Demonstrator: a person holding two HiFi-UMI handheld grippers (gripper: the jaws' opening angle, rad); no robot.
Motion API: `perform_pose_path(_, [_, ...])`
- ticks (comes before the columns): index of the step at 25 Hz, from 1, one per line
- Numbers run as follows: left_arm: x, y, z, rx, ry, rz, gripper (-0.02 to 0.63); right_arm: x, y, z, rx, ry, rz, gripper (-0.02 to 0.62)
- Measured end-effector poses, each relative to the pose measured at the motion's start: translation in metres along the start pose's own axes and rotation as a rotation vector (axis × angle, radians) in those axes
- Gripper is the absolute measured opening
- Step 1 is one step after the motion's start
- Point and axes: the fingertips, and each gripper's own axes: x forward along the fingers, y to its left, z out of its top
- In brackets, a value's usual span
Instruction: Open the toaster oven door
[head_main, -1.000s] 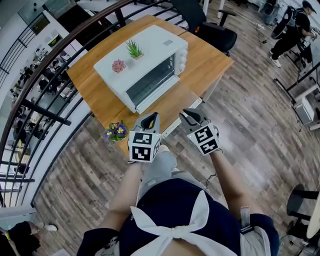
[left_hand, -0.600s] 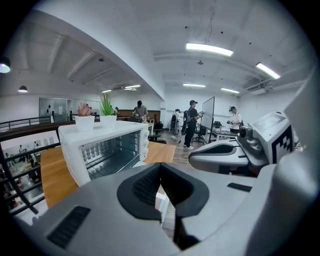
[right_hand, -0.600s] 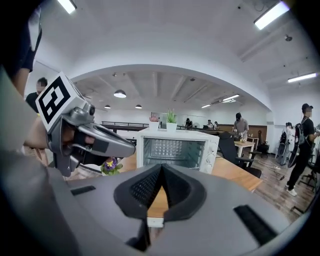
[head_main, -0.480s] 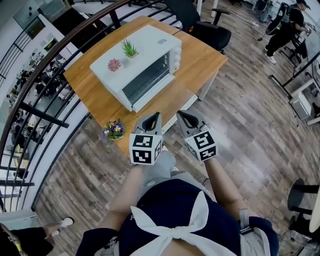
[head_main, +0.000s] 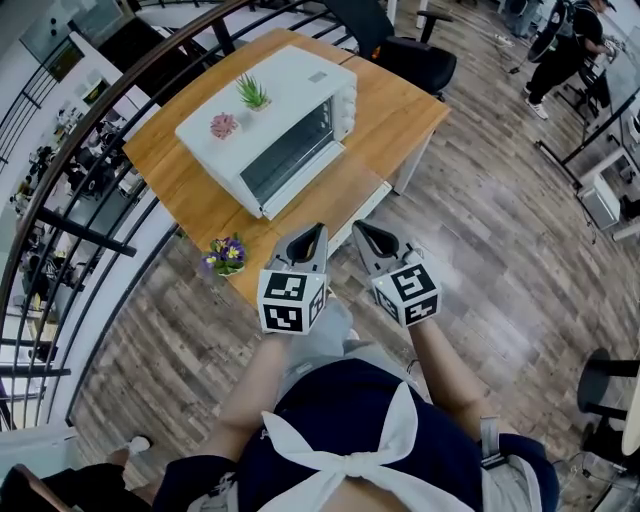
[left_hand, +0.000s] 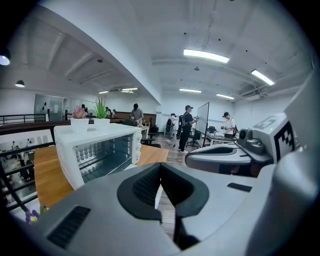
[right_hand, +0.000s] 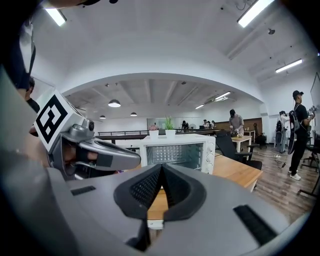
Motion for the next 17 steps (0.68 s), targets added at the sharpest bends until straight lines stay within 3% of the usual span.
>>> perform_pose_path(17, [-0.0072, -0.0059, -0.0087, -0.018, 0.007, -0.010, 0.021, -0.0072, 0.0034, -0.0043, 0.048, 0.009, 0.001, 0.003])
